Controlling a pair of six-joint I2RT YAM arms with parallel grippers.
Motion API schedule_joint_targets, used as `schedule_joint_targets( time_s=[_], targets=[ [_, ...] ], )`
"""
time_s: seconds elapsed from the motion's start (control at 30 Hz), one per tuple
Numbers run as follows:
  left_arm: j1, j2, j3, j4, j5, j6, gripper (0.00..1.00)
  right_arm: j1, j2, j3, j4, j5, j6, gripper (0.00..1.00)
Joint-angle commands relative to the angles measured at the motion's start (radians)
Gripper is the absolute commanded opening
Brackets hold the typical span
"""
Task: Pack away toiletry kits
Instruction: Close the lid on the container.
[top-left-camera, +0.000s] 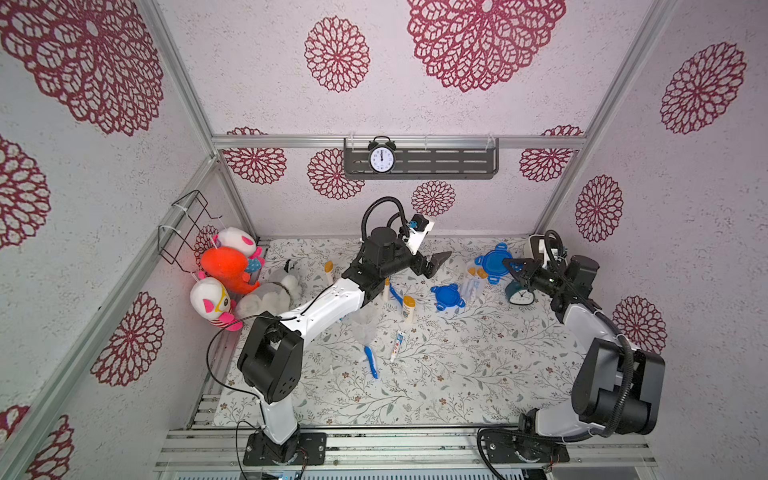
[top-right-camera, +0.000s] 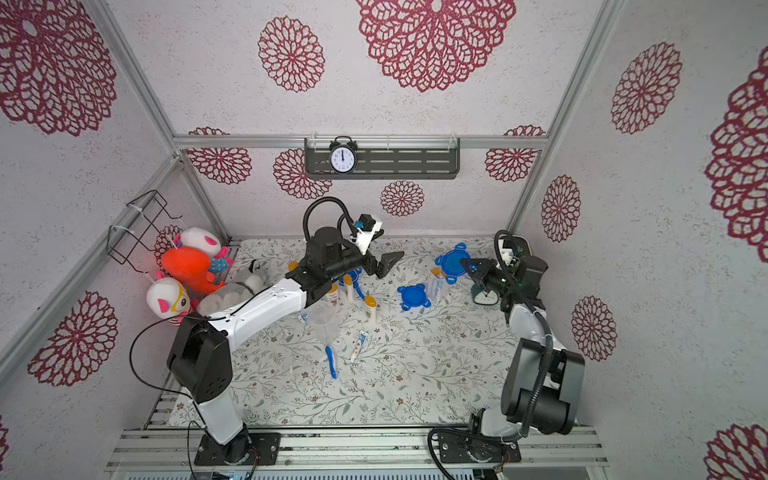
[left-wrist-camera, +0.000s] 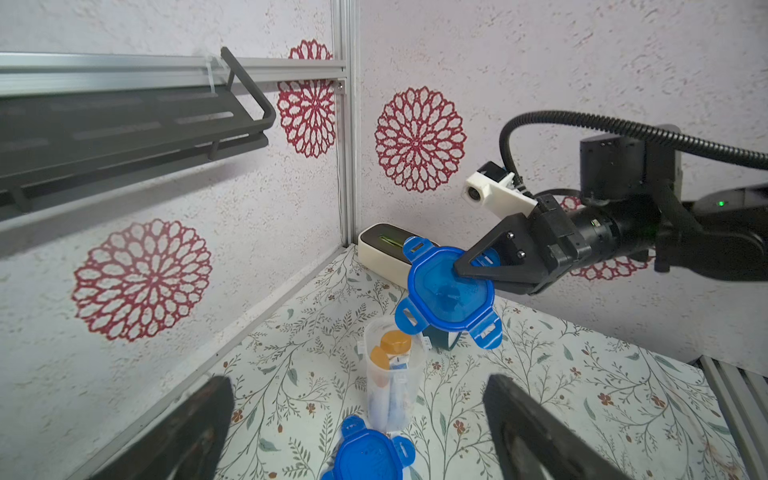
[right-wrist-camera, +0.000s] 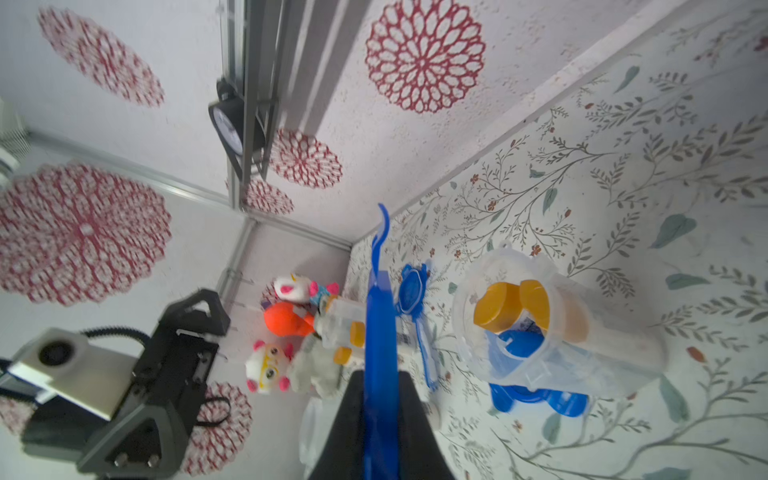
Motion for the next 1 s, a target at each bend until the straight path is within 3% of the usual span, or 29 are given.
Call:
schedule_joint_targets(
  time_s=[0.0,0.1,0.43,0.67,0.97],
  targets=[
    [-0.007,0.035,0.048,-0.055,-0.024,-0.052,0.98,0.031,-0.021,-0.128,0.404,0.172,0.373,0.11],
    [-0.019,0.047,0.066,-0.060,-0.038,-0.055,0.98,0.082,-0.047,-0.174,0.422,0.295,0.433,0.11],
    [-0.035,0.185,0.228,-0.189,-0.130,-0.166,0.98,0.232,-0.107,-0.246,0.424,0.639,0.440,0.11],
    [-0.054,0.293,0.393,-0.304,-0.140,-0.200,0.98,0.294,-0.100,-0.263,0.437,0.756,0.453,0.11],
    [-0.060,0.431,0.596,-0.401,-0.110,-0.233,0.98,0.333,-0.025,-0.240,0.472,0.798,0.455,0.11]
  ],
)
